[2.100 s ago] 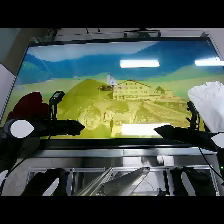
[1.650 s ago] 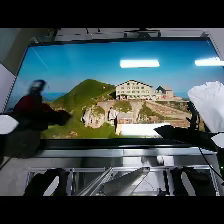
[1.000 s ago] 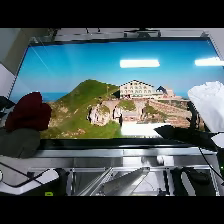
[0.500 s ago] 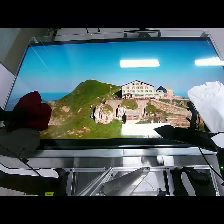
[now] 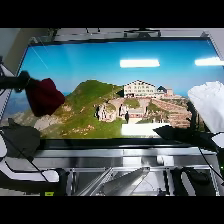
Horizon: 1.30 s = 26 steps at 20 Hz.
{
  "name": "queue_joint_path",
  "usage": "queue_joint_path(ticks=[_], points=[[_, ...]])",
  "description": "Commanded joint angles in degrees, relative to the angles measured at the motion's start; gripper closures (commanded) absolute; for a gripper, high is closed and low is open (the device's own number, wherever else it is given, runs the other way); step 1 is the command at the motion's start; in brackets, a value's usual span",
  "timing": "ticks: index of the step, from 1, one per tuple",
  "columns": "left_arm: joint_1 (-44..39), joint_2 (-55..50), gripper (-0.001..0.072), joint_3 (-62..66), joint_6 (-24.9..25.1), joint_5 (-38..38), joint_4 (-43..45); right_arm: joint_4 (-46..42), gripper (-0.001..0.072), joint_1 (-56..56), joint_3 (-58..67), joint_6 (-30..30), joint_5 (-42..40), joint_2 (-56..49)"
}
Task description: Fold the shirts.
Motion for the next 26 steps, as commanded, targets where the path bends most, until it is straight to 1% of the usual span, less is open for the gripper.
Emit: queue_joint_path(ticks=[1, 3, 5, 8, 9, 10, 11, 14, 17, 20, 22, 23, 24, 26], points=[[-14.7, 5.6, 0.0698, 5.4, 0.5, -2.3, -9.7, 1.8, 0.0685, -0.1, 0.0, -0.2, 1.9, 0.0], [-22.9, 7.4, 0.0698, 5.7, 0.4, -1.2, -9.7, 1.6, 0.0685, -0.1, 0.0, -0.7, 1.0, 0.0], [-30.3, 7.4, 0.0698, 5.6, 0.4, 0.9, -9.6, 1.6, 0.0685, -0.1, 0.0, -2.7, 0.7, 0.0], [-36.6, 4.7, 0.0698, 5.6, 0.4, 3.7, -9.6, 1.6, 0.0673, -0.1, 0.0, -3.2, 0.7, 0.0], [-38.0, 3.0, 0.0671, 5.6, 0.4, 3.2, -9.6, 1.6, 0.0532, -0.1, 0.0, -3.2, 0.7, 0.0], [-39.1, 1.3, 0.0445, 5.6, 0.4, 2.4, -9.6, 1.6, 0.028, -0.1, 0.0, -3.2, 0.3, 0.0], [-39.8, -0.7, 0.0369, 5.6, 0.4, 1.2, -9.6, 1.6, 0.0197, -0.1, 0.0, -3.1, -0.8, 0.0], [-39.1, -4.9, 0.0369, 5.7, 0.5, -2.2, -9.6, 1.6, 0.0196, -2.4, 0.9, -3.0, -2.2, 0.0], [-34.9, -7.4, 0.037, 5.6, 0.4, -6.1, -9.1, 1.5, 0.0194, -7.3, 1.2, -3.1, -1.4, -0.3], [-30.1, -9.0, 0.037, 5.6, 0.4, -6.5, -0.6, -0.8, 0.0192, -7.6, 0.3, -3.1, -1.0, -2.6], [-27.6, -10.5, 0.0369, 5.6, 0.3, -7.1, 5.0, -1.0, 0.0182, -6.3, -1.1, -3.2, -2.6, -4.7], [-26.7, -11.6, 0.037, 5.6, 0.2, -7.5, 6.4, -1.6, 0.0137, -5.1, -1.6, -3.2, -4.7, -6.2], [-25.9, -12.9, 0.037, 5.6, 0.0, -7.6, 7.1, -1.7, 0.0074, -3.9, -1.8, -3.2, -7.4, -8.1], [-24.9, -15.8, 0.037, 5.6, -0.1, -7.6, 7.0, -1.0, 0.0076, -1.1, -1.8, -3.2, -11.9, -12.7]])
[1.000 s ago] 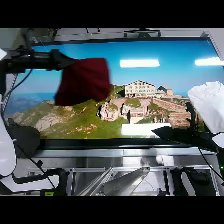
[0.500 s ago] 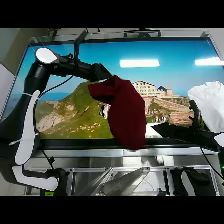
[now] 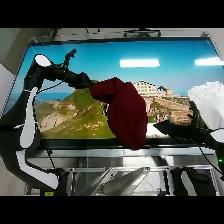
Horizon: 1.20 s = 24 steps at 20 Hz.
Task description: Fold the shirts.
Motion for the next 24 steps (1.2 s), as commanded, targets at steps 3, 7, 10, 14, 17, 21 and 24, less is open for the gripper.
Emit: queue_joint_path(ticks=[3, 7, 10, 14, 17, 21, 24], points=[[3.2, -7.4, 0.037, 0.0, -0.2, -0.2, 3.4, 0.2, 0.0078, 10.4, -0.5, -0.7, -11.3, -13.2], [4.0, -11.7, 0.037, 0.0, -0.2, 1.4, 2.8, 0.2, 0.0078, 17.9, -0.1, -1.0, -17.7, -24.8], [2.6, -13.3, 0.037, 0.0, -0.1, 4.5, -0.3, 2.3, 0.0078, 20.8, 1.3, -2.9, -16.7, -30.4], [-0.3, -13.6, 0.037, 0.0, -0.1, 12.0, -1.6, 14.4, 0.008, 24.0, 3.1, -10.8, -16.4, -31.6], [-2.9, -14.3, 0.037, 0.0, -0.2, 17.3, -1.2, 17.2, 0.035, 24.0, 4.7, -13.3, -15.4, -31.6], [-5.1, -15.0, 0.037, 0.0, -0.2, 18.8, 0.9, 17.2, 0.0349, 24.0, 5.6, -13.2, -12.5, -31.5], [-4.5, -14.4, 0.0369, 0.1, -0.2, 15.4, 1.8, 17.3, 0.0685, 24.0, 5.6, -13.2, -12.5, -31.5]])
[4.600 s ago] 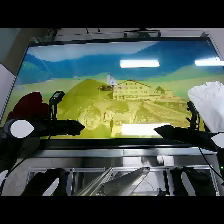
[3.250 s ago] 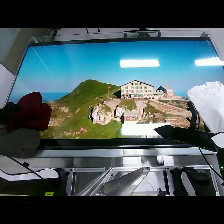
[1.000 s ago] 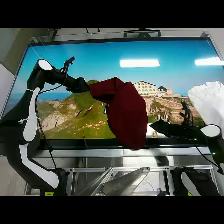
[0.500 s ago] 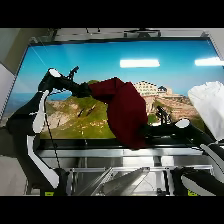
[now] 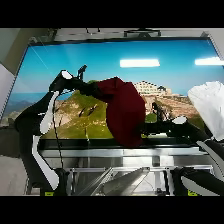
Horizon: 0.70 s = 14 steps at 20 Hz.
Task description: Fold the shirts.
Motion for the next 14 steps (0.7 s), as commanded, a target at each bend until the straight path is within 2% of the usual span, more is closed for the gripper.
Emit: queue_joint_path(ticks=[1, 5, 9, 14], points=[[0.6, 0.9, 0.037, 0.0, -0.1, -2.7, 1.1, 1.2, 0.0686, 0.1, 0.3, -0.6, 1.0, 0.0], [4.2, 3.9, 0.037, 0.0, -0.1, -5.6, 1.1, 3.0, 0.0686, -1.7, 2.7, -0.6, 3.4, 3.7], [6.4, 4.7, 0.037, 0.0, -0.1, -7.2, 1.2, 11.9, 0.0686, -8.9, 4.7, -2.8, 5.9, 12.0], [5.3, 4.6, 0.037, 0.0, -0.1, -10.5, 1.1, 10.2, 0.0675, -20.7, 4.7, -2.2, 4.4, 15.3]])
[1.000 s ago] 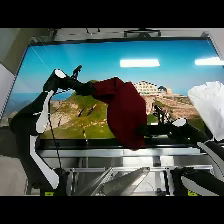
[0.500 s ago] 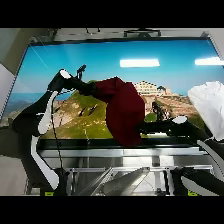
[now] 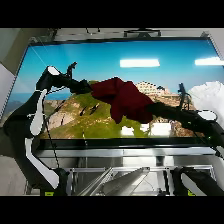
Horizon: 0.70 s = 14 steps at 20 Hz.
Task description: Fold the shirts.
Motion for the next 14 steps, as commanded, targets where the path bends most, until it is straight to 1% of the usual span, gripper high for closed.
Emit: queue_joint_path(ticks=[1, 2, 5, 6, 7, 9, 10, 11, 12, 13, 14], points=[[-0.7, 0.1, 0.037, 0.0, 0.1, -2.9, 0.0, -1.6, 0.0564, -7.1, 0.2, 0.8, -0.5, 1.0], [-1.3, 0.1, 0.037, 0.0, 0.1, -4.1, 0.0, -3.4, 0.0377, -8.5, 0.2, 1.0, -0.9, 0.2], [-2.1, 0.1, 0.037, 0.0, 0.1, -8.4, 0.0, -7.9, 0.0366, -16.0, 0.5, 0.9, -0.5, -0.8], [-2.1, 0.1, 0.037, 0.0, 0.1, -10.0, 0.0, -8.8, 0.0357, -19.6, 0.6, 0.9, 1.2, -0.5], [-2.0, 0.2, 0.037, 0.0, 0.0, -11.6, 0.0, -9.0, 0.0294, -23.0, 0.7, 1.0, 4.8, -0.1], [-1.8, 1.0, 0.037, 0.0, 0.0, -14.3, 0.0, -9.7, 0.029, -25.9, 0.7, 1.1, 13.0, 0.7], [-1.8, 1.7, 0.037, 0.0, 0.1, -15.1, 0.0, -11.5, 0.029, -24.8, 0.5, 2.2, 16.3, 1.3], [-1.9, 2.5, 0.0371, 0.0, 0.1, -15.5, 0.0, -13.7, 0.0289, -22.1, -0.4, 4.1, 17.6, 2.0], [-2.2, 3.4, 0.0371, 0.0, 0.1, -15.9, 0.0, -15.1, 0.0289, -18.2, -1.8, 4.9, 16.6, 2.8], [-2.3, 4.4, 0.0371, 0.0, 0.1, -16.2, 0.1, -15.5, 0.028, -13.4, -3.4, 4.9, 13.9, 3.5], [-2.3, 5.4, 0.0371, 0.0, 0.1, -16.5, 0.1, -15.5, 0.0242, -7.2, -4.8, 4.5, 8.9, 3.7]])
